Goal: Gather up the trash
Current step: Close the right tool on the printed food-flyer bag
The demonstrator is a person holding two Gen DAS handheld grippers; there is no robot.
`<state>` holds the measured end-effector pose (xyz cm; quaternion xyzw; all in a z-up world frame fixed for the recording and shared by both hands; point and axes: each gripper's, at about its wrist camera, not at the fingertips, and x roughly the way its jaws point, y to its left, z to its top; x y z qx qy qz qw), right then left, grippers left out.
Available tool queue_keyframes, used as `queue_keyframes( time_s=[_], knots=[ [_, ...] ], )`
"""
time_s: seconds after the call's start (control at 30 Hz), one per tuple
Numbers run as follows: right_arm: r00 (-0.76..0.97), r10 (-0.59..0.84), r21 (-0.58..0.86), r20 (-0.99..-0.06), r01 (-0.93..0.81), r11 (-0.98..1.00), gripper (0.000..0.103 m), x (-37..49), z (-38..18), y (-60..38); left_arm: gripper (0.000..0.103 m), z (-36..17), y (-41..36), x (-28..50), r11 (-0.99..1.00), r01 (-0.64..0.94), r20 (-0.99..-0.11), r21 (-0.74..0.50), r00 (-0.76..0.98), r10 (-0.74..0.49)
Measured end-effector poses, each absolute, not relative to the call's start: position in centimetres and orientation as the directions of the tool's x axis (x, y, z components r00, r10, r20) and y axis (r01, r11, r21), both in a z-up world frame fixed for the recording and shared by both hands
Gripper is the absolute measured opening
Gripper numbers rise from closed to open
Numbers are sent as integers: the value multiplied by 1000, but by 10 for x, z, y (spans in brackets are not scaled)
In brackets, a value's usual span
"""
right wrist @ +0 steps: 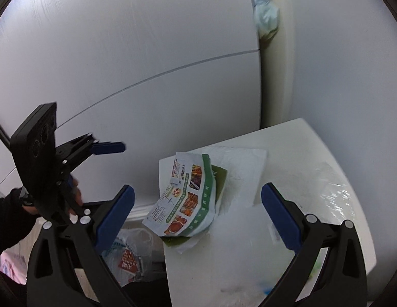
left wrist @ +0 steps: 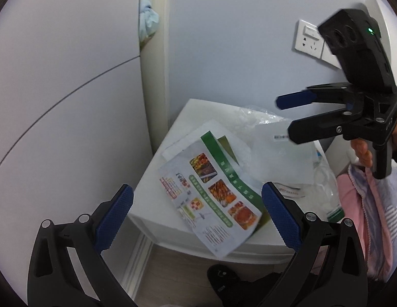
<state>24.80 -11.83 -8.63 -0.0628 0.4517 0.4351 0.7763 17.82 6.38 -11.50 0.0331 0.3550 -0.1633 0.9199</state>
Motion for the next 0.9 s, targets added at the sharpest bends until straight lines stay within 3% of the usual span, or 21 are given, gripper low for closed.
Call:
queue_keyframes(
  time_s=[0.47, 0.57, 0.73, 0.9],
  knots=[
    [124, 578, 340, -807, -702, 626, 96, 282, -121, -94, 97, -147, 88, 227, 898, 401, -647, -181, 639, -416],
    [105, 569, 345, -815, -702, 624, 77, 284, -128, -91, 96, -150, 90, 236, 888, 418, -637, -191, 635, -436],
    [112, 556, 340, -823, -687, 642, 74, 288, -137, -88, 79, -158, 90, 247, 877, 432, -640, -208, 618, -456],
    [108, 556, 343, -824, -686, 642, 65, 287, -140, -86, 70, -166, 92, 251, 875, 430, -651, -220, 603, -460]
  ],
)
